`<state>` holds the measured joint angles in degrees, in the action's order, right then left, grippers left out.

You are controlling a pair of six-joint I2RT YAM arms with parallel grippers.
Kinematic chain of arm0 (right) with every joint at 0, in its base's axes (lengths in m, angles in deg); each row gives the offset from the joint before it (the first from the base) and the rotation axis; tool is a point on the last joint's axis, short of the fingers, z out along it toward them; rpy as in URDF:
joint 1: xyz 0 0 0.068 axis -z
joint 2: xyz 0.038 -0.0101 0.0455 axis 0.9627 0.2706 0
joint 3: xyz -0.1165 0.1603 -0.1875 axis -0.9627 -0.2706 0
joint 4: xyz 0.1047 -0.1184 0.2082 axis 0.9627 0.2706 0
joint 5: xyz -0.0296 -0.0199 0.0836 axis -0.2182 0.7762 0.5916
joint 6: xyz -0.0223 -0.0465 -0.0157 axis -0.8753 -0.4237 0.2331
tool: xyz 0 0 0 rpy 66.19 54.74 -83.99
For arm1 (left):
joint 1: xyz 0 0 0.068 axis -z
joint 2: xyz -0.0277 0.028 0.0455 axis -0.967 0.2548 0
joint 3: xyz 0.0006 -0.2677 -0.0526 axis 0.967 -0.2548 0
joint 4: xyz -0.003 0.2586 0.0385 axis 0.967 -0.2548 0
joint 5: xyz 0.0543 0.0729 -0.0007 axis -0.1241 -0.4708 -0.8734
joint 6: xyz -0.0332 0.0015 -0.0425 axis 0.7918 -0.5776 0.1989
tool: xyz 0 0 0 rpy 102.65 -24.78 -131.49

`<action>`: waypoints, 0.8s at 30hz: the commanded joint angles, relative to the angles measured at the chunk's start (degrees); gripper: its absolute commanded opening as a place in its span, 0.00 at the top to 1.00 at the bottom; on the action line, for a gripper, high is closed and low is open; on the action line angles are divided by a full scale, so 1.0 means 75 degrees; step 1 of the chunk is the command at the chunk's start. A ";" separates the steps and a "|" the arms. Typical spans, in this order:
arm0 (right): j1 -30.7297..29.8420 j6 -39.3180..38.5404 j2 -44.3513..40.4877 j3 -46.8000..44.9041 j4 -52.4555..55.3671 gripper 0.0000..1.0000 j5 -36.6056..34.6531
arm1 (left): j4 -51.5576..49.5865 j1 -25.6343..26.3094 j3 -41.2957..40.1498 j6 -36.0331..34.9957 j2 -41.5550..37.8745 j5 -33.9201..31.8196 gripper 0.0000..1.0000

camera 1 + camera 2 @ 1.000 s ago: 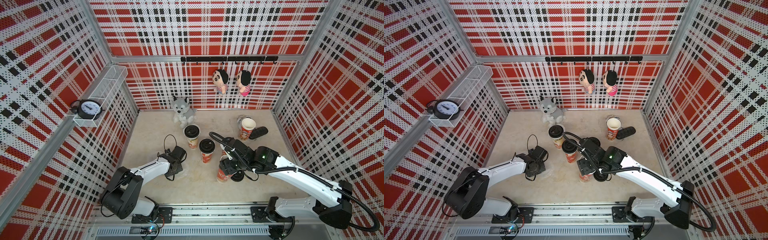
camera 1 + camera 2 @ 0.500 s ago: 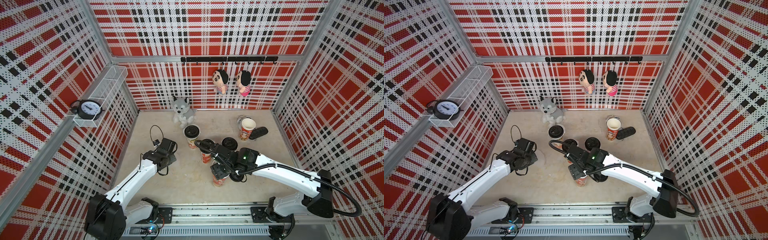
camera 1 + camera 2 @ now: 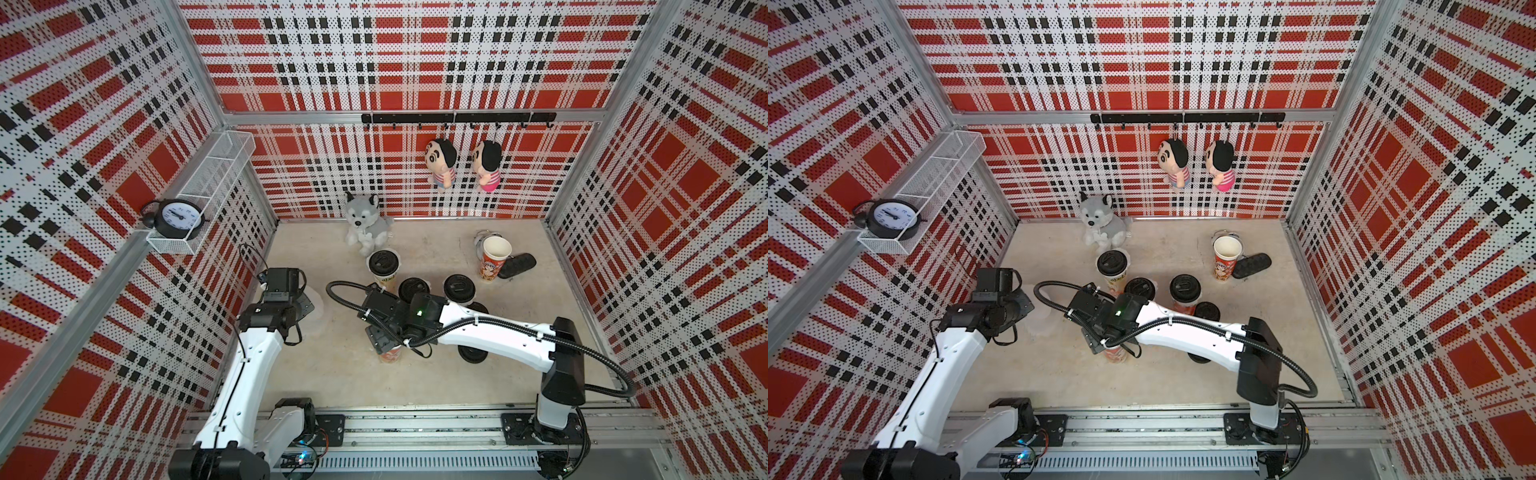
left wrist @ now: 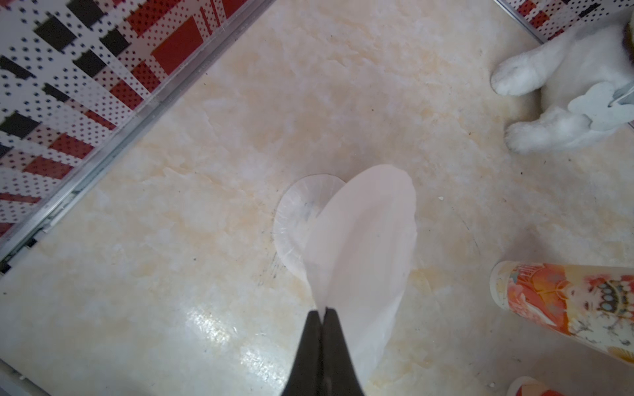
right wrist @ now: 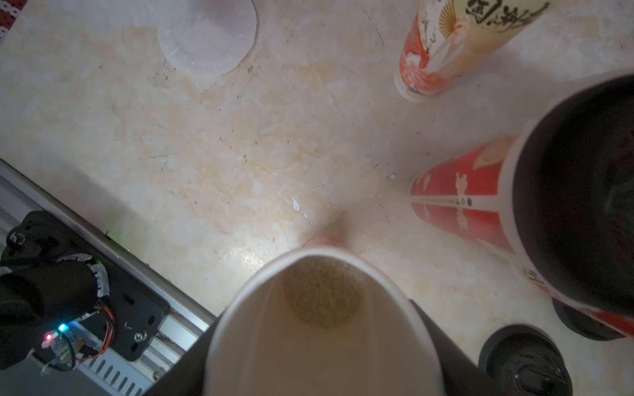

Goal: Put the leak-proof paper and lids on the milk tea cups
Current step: Place the cup at the center of the board.

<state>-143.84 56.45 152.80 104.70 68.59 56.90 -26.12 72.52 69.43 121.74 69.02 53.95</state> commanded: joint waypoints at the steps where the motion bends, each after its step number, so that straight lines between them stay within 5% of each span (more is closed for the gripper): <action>1: -0.0004 0.0172 0.0513 0.0818 0.0015 0.27 -0.0679 | -0.0134 -0.0461 0.0235 -0.0803 -0.0156 0.0477 1.00; 17: 0.0400 0.0361 0.1736 0.1571 0.0302 0.25 -0.0682 | 0.0060 -0.0821 0.0368 -0.1312 -0.0142 0.1344 1.00; 24: 0.0406 0.0355 0.1695 0.1636 0.0372 0.13 -0.0642 | 0.0013 -0.0813 0.0661 -0.1291 -0.0218 0.1750 1.00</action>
<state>-140.76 58.51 164.73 115.28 70.06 52.73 -26.32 66.90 72.27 112.82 68.34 64.75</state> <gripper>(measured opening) 0.866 0.044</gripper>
